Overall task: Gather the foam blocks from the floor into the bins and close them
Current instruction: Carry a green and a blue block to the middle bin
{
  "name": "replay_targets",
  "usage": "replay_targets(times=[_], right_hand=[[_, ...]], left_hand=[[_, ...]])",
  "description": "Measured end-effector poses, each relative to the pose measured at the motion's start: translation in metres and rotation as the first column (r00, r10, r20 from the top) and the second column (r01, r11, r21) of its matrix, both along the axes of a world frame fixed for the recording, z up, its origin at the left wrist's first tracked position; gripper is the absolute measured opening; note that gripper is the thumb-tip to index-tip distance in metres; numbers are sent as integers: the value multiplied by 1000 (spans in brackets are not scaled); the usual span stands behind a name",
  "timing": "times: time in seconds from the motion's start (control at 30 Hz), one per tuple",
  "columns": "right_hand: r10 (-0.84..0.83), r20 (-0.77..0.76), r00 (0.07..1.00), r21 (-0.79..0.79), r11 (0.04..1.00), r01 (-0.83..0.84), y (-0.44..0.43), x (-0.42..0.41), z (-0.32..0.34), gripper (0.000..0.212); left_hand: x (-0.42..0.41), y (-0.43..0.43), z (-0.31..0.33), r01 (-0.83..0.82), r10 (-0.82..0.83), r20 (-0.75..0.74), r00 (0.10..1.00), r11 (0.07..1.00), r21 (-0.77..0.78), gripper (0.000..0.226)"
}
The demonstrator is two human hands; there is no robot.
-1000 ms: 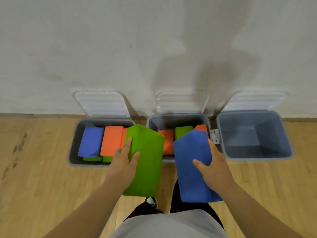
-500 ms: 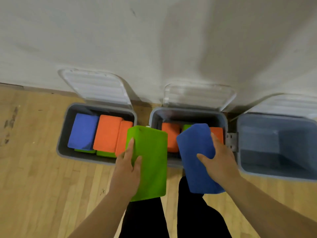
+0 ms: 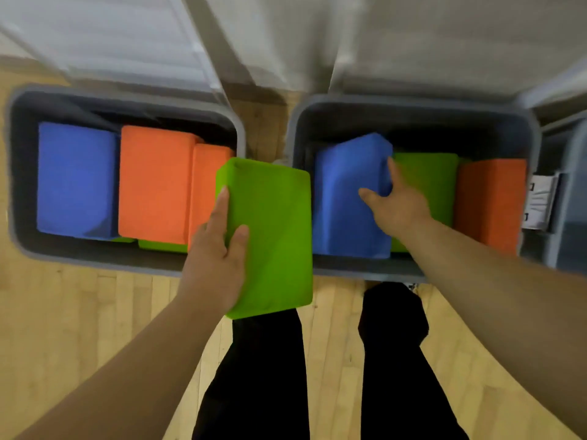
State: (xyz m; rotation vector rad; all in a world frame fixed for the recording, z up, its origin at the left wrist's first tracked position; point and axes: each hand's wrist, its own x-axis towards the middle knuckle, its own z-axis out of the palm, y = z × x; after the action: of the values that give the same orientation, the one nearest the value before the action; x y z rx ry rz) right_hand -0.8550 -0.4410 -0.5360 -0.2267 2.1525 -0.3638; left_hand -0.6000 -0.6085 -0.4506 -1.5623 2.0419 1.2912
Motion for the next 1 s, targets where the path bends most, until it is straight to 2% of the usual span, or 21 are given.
replay_targets(times=[0.13, 0.2, 0.33, 0.43, 0.5, 0.6, 0.73, 0.87, 0.93, 1.0], right_hand=[[-111, 52, 992, -13, 994, 112, -8, 0, -27, 103], [-161, 123, 979, -87, 981, 172, -6, 11, -26, 111], [-176, 391, 904, -214, 937, 275, 6, 41, 1, 104], [-167, 454, 875, -273, 909, 315, 20, 54, 17, 105], [-172, 380, 909, -292, 910, 294, 28, 45, 27, 102], [-111, 161, 981, -289, 945, 154, 44, 20, 41, 95], [-45, -45, 998, -203, 979, 35, 80, -26, 45, 85], [78, -215, 974, -70, 993, -95, 123, -66, 27, 86], [227, -326, 918, 101, 974, -205, 142, -82, 12, 82], [383, -352, 854, 262, 916, -302, 160, -90, -6, 81]], left_hand=[[1, 3, -12, -15, 17, -28, 999, 999, 42, 63], [-5, 5, -13, -7, 10, -36, 999, 997, 73, 62], [-31, 15, -9, 4, 7, -91, 996, 993, 120, 63], [-53, 23, -8, 50, -33, -117, 993, 988, 147, 62], [-71, 30, -12, 91, -72, -129, 989, 985, 148, 64], [-103, 44, -22, 124, -100, -144, 985, 977, 172, 74], [-162, 76, -51, 212, -190, -111, 976, 945, 249, 96], [-213, 118, -92, 306, -275, -148, 950, 915, 263, 115], [-230, 142, -109, 362, -340, -130, 931, 898, 248, 117], [-238, 164, -125, 405, -392, -102, 914, 876, 261, 121]])
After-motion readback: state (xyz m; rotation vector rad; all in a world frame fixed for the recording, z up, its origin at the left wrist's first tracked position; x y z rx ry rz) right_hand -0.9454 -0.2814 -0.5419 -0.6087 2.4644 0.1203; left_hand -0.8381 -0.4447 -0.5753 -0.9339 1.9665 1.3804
